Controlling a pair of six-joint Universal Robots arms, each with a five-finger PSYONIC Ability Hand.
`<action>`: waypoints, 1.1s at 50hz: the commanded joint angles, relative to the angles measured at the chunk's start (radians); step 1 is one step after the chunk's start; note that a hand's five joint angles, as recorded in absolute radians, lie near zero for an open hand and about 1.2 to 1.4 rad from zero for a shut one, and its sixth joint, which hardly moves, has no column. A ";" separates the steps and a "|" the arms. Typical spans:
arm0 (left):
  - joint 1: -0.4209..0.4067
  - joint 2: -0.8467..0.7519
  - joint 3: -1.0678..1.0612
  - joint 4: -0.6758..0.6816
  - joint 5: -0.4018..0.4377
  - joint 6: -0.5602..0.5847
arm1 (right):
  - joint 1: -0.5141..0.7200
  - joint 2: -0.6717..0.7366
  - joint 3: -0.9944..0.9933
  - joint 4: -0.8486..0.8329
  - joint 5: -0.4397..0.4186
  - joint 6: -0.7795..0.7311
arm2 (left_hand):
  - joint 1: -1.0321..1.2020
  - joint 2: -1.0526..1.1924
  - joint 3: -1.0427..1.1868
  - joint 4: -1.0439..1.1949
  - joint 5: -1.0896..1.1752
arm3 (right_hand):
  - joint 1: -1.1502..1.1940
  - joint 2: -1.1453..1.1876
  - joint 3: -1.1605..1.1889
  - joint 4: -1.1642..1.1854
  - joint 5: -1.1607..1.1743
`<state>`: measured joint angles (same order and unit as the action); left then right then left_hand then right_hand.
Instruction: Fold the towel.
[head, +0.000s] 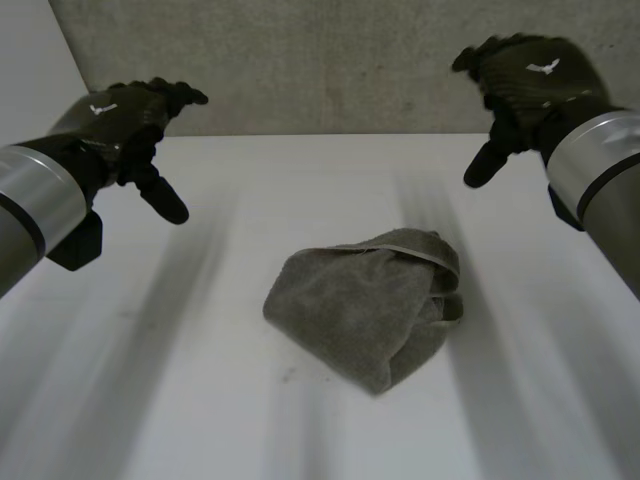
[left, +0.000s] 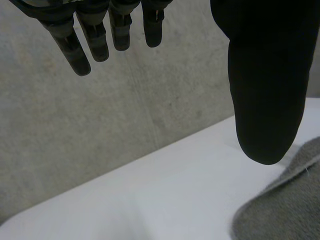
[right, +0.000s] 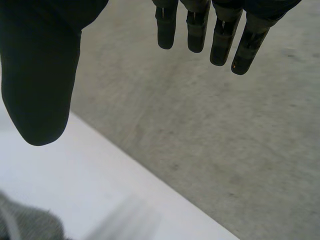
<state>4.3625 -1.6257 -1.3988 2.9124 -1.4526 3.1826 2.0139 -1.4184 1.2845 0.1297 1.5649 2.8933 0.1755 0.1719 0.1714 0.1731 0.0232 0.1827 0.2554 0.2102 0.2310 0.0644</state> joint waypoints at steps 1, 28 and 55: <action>-0.037 -0.105 -0.003 0.007 0.001 -0.001 | -0.009 0.096 -0.004 0.018 -0.083 -0.118 | 0.044 0.047 0.048 0.046 0.022 | -0.008 -0.081 -0.036 -0.056 -0.064; -0.192 -0.631 0.083 0.507 0.044 0.025 | -0.024 0.520 -0.043 -0.094 -0.089 0.067 | 0.185 0.188 0.189 0.187 0.163 | 1.106 1.033 1.078 1.058 1.050; 0.087 -0.079 -0.241 0.243 -0.064 0.025 | 0.442 0.549 -0.096 -0.259 -0.166 0.076 | 0.014 0.018 0.019 0.017 -0.008 | 1.214 1.141 1.186 1.165 1.157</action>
<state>4.3745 -1.8512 -1.5662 3.1755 -1.5196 3.2046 2.3862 -0.8990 1.2025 -0.1318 1.4357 2.9625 0.1846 0.1807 0.1818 0.1833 0.0250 0.9397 1.1666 1.1842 1.1885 0.9690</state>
